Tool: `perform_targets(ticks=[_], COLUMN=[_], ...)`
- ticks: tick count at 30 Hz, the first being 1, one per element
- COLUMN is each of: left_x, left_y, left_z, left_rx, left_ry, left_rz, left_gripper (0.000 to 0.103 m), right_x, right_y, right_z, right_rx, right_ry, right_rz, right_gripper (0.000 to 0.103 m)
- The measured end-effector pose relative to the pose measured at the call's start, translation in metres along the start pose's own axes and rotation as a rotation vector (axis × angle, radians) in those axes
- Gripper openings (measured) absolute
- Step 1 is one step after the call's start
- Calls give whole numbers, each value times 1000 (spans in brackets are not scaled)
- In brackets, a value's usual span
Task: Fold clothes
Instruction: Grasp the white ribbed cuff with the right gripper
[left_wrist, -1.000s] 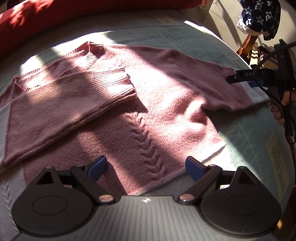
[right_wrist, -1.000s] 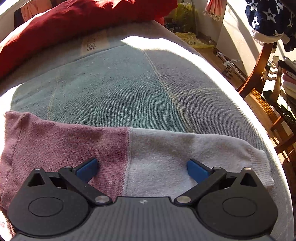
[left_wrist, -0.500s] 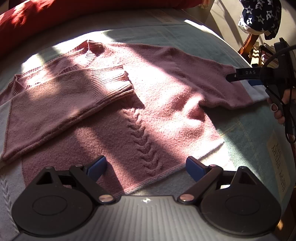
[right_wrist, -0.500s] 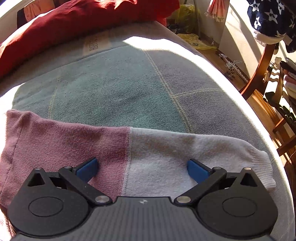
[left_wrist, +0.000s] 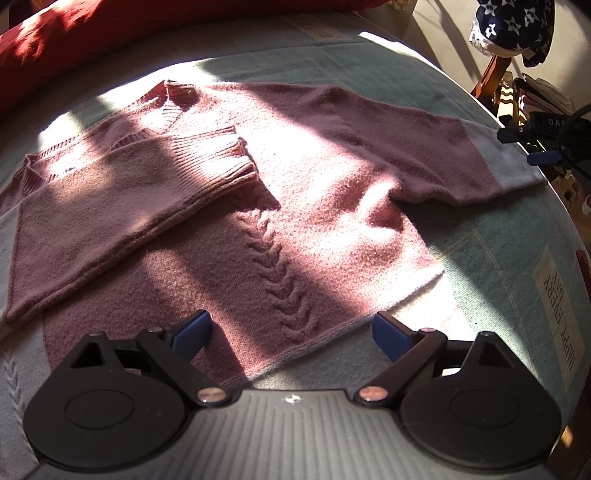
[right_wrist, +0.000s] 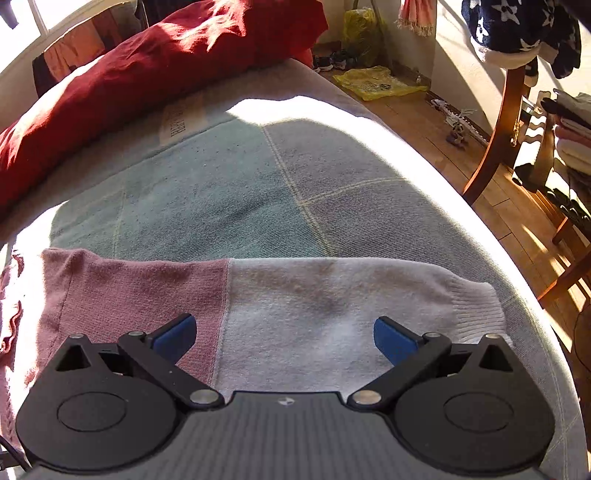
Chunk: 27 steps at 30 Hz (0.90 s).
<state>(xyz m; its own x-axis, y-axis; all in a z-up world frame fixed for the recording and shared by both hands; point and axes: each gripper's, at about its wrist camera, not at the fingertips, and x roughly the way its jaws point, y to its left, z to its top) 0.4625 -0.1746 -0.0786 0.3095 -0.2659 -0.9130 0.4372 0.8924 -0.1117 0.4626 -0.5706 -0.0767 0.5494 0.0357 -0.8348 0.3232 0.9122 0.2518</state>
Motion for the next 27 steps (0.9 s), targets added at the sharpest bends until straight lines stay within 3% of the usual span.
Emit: perform_targets(ticks=[3,7,10,12,15,21,27], left_x=[1,2,3,4,4,7,8], left_y=[-1,-3,-5,-6,-6,-7,-7], left_z=[1,2,3,4,5,5,6], left_rx=[10,26,35,38,38,35,37], left_ry=[5,14,22,26,29,31,32], left_rz=[2,9,14,18,20,24,25], left_gripper=[94,95,95,95,95,96,97], right_x=[-13,-23,-24,-18,-11,-3,15], right_y=[-50,-101,-119,-128,-140,-165,-187], right_z=[-8,-23,-29,-32,-36,-50,-59], right_rx=[212,423,499,536,599,737,892], right_ry=[32,6,-16,-11,-13,-53,-135], right_rz=[118,182,226,248,264,304,373], right_gripper=[103,101,84,65,52,35,28])
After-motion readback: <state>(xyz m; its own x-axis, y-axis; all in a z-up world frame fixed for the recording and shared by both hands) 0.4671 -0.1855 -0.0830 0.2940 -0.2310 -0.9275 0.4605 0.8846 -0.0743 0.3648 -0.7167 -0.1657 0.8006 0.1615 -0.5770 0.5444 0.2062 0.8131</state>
